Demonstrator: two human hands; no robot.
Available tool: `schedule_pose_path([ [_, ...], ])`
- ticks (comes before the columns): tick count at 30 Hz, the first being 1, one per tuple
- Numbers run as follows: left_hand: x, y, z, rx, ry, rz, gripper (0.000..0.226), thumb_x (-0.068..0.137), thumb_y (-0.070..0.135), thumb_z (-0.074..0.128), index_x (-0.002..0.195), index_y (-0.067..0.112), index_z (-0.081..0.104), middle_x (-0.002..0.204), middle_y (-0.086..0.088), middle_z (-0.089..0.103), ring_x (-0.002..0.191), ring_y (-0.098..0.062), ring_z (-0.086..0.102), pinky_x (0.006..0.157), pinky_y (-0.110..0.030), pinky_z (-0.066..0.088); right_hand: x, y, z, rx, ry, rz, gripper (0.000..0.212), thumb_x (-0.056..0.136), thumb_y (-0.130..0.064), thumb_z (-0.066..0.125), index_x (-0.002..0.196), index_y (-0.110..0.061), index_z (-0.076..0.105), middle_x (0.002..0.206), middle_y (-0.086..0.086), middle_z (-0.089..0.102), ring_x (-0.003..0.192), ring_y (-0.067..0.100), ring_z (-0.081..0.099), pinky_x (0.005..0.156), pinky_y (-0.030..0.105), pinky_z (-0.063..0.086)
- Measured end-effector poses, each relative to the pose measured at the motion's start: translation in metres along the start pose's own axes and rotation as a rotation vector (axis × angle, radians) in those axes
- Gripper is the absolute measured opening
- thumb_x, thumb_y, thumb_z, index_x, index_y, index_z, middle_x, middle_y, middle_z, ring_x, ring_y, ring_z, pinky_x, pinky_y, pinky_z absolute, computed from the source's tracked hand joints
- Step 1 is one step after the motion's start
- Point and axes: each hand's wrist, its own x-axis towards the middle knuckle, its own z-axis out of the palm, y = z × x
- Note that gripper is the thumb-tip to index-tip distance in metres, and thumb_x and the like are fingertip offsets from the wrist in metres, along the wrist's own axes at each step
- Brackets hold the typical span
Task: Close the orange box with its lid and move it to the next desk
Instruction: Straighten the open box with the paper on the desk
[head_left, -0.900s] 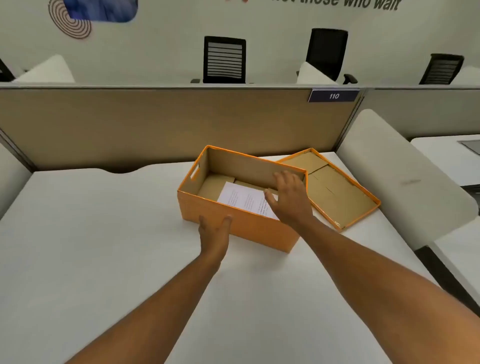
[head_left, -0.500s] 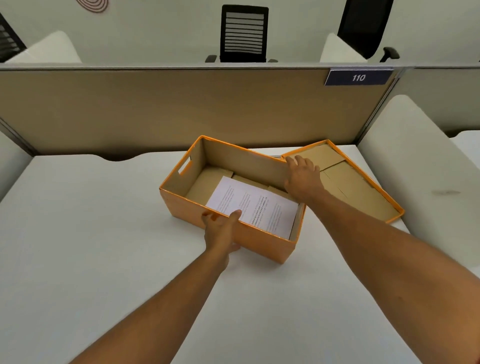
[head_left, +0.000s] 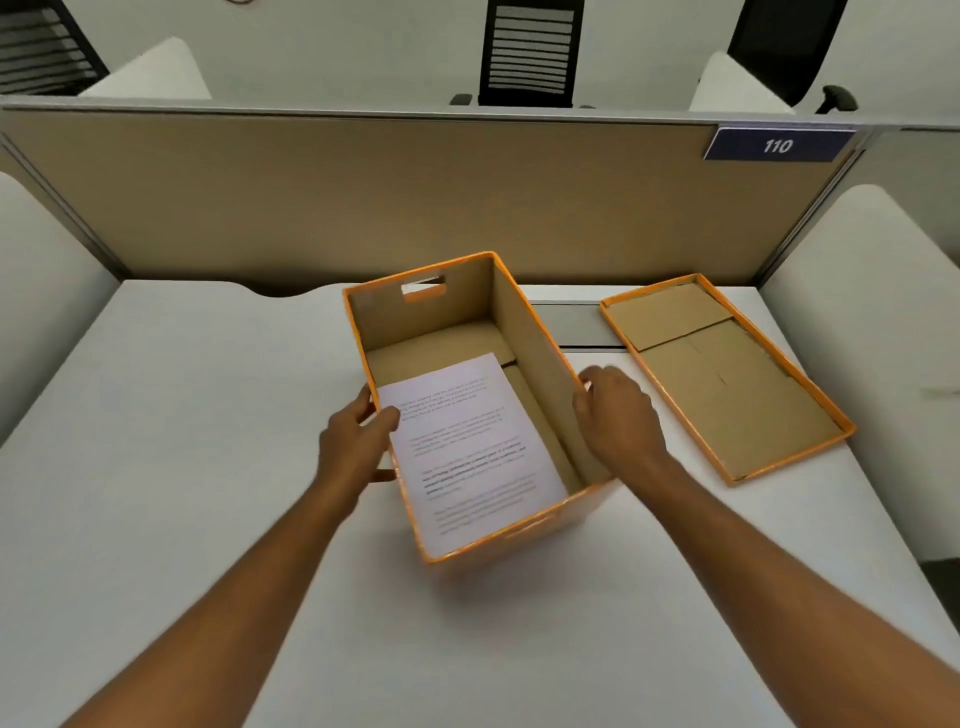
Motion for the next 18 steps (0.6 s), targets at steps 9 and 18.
schedule_pose_path([
  [9,0.003,-0.041,-0.105,0.200,-0.163,0.045,0.041,0.101,0.033,0.056,0.140,0.043,0.064,0.118,0.012,0.074,0.111,-0.019,0.068,0.056,-0.029,0.060,-0.135,-0.063,0.050,0.220,0.023,0.125,0.014,0.098,-0.018,0.057,0.101,-0.014,0.070,0.094,0.000,0.070,0.079,0.020,0.064,0.071,0.031,0.045],
  [18,0.021,-0.060,-0.099,0.233,-0.097,0.060,0.065,0.106,0.046,0.052,0.165,0.030,0.029,0.169,-0.010,0.039,0.151,-0.039,0.041,0.116,-0.061,0.041,-0.105,-0.074,0.054,0.276,-0.023,0.235,0.043,0.103,-0.048,0.049,0.130,-0.018,0.062,0.119,0.006,0.072,0.103,0.024,0.070,0.083,0.035,0.051],
])
